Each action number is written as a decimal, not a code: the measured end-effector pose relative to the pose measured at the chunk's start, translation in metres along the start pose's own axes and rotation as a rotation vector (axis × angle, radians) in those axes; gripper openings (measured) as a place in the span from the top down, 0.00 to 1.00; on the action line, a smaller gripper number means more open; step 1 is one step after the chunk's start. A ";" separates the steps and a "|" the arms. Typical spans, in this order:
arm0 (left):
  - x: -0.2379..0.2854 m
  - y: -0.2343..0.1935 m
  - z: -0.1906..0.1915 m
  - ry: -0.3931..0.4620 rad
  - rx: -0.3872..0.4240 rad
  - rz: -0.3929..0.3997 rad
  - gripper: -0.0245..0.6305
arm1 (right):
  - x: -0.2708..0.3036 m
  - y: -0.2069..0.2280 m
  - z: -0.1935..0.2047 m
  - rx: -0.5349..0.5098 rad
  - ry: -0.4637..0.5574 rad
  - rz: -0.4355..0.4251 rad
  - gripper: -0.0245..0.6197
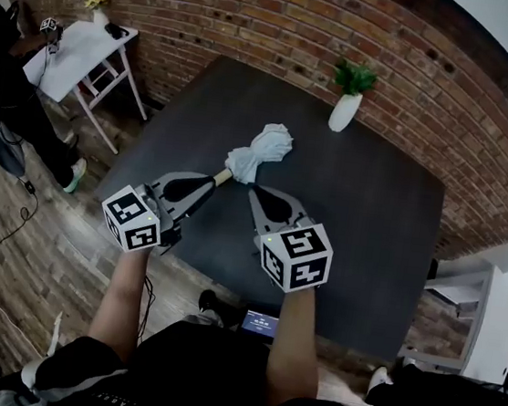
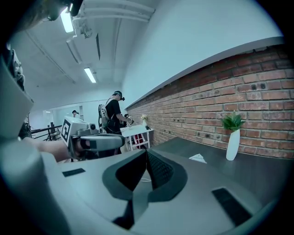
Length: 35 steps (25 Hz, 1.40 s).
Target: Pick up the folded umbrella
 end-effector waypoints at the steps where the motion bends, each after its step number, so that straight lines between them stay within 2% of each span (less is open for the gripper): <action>1: 0.002 -0.002 0.001 0.002 -0.009 0.007 0.96 | 0.002 -0.001 0.002 -0.003 -0.006 -0.002 0.95; 8: 0.019 -0.006 0.018 -0.023 -0.040 0.022 0.96 | 0.004 0.018 0.007 0.003 -0.034 0.024 0.95; 14: 0.041 0.000 0.026 -0.080 0.002 0.008 0.96 | -0.001 0.046 0.007 0.027 -0.038 0.028 0.95; 22: 0.059 0.010 0.021 -0.021 0.013 0.018 0.96 | 0.000 0.063 0.007 0.069 -0.021 0.003 0.95; 28: 0.072 0.010 0.026 -0.055 0.031 -0.018 0.96 | -0.004 0.076 0.005 0.111 0.004 -0.014 0.95; 35: 0.090 0.016 0.036 -0.076 0.016 -0.029 0.96 | -0.007 0.093 0.010 0.137 -0.004 -0.028 0.95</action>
Point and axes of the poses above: the fingertips, and each gripper's own axes: x forward along the fingers, y to its right, z out of its underside, the point moved 3 cm from there along -x, backward along the fingers, and after that the axes turned 5 degrees about x, right-handed, at the moved point
